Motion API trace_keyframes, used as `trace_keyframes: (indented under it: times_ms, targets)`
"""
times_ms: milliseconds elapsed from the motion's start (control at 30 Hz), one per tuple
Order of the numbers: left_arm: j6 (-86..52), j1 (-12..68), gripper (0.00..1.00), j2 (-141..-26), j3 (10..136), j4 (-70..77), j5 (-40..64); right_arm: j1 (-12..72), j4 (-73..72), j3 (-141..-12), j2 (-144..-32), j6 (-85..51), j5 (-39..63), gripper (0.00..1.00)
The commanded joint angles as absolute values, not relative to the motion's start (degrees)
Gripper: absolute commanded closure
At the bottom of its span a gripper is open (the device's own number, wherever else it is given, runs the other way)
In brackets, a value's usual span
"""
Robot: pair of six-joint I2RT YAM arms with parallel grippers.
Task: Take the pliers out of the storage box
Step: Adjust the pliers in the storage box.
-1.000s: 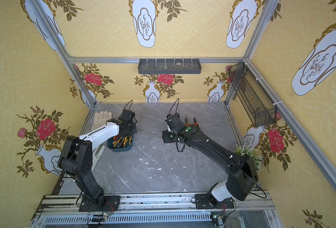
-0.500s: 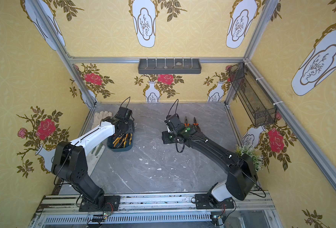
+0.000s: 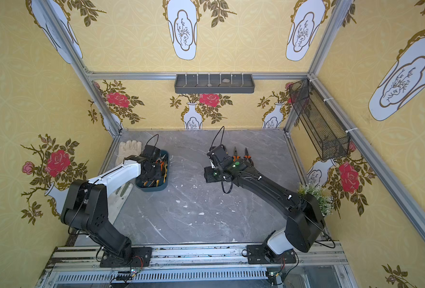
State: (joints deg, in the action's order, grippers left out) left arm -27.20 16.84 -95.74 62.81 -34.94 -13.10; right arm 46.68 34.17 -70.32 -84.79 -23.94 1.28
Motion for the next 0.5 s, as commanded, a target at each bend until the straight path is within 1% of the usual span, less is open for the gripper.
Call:
trace_keyframes:
  times_ms: [0, 133, 167, 200, 233, 267, 300, 467]
  targets:
    - [-28.03, 16.79, 0.56, -96.8, 62.18, -33.15, -11.52, 46.76, 32.51, -70.53, -84.9, -23.99, 1.05, 0.45]
    - [-27.83, 16.79, 0.63, -97.07, 61.53, -32.95, -11.25, 46.8, 32.43, -70.27, -85.07, -23.99, 0.84, 0.45]
    - [-27.75, 16.7, 0.66, -97.15, 61.44, -32.95, -11.12, 46.79, 32.43, -70.26, -85.1, -23.95, 0.96, 0.45]
    - [-27.67, 16.7, 0.72, -97.08, 61.42, -32.97, -11.11, 46.76, 32.34, -70.24, -85.16, -23.99, 0.97, 0.45]
    - [-27.53, 16.66, 0.8, -96.87, 61.44, -33.11, -10.99, 46.79, 32.28, -70.3, -85.32, -23.97, 1.03, 0.45]
    - [-27.46, 16.7, 0.92, -96.41, 61.28, -32.89, -10.9, 46.77, 32.26, -70.44, -85.42, -23.99, 1.05, 0.45]
    - [-27.36, 16.66, 1.0, -95.65, 61.17, -32.78, -10.91, 46.83, 32.3, -70.64, -85.58, -23.86, 1.14, 0.45]
    - [-26.72, 16.68, 1.0, -92.49, 61.84, -34.01, -12.4, 46.76, 32.45, -71.63, -85.95, -23.62, 1.12, 0.45]
